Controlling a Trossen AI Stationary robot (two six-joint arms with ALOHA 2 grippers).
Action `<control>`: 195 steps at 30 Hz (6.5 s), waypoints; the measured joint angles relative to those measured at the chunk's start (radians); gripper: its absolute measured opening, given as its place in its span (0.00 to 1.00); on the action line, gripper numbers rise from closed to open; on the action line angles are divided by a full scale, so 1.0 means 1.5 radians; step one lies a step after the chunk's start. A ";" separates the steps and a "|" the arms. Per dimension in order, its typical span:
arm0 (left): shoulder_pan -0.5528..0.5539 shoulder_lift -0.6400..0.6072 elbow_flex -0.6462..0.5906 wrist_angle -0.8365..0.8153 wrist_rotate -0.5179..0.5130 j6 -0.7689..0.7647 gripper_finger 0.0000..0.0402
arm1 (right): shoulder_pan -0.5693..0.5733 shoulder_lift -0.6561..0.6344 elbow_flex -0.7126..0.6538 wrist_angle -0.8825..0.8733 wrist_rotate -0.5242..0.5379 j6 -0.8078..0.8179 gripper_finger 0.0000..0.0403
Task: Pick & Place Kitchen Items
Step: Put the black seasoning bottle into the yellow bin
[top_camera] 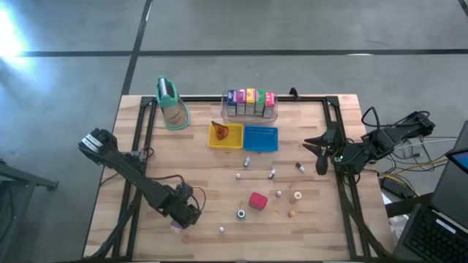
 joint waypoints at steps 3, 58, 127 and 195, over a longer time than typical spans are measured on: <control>0.011 -0.015 0.000 -0.004 -0.042 0.033 0.58 | 0.000 0.000 0.000 0.000 0.000 0.000 0.18; 0.306 -0.111 0.032 0.809 -0.066 1.233 0.58 | -0.003 0.468 -0.054 0.916 -0.038 -0.388 0.74; 0.316 0.009 0.199 0.790 0.016 1.292 0.58 | -0.006 0.488 -0.035 0.900 -0.030 -0.421 0.54; 0.335 0.104 0.635 -0.145 0.051 1.110 0.78 | -0.007 0.487 -0.035 0.668 -0.177 -0.174 0.54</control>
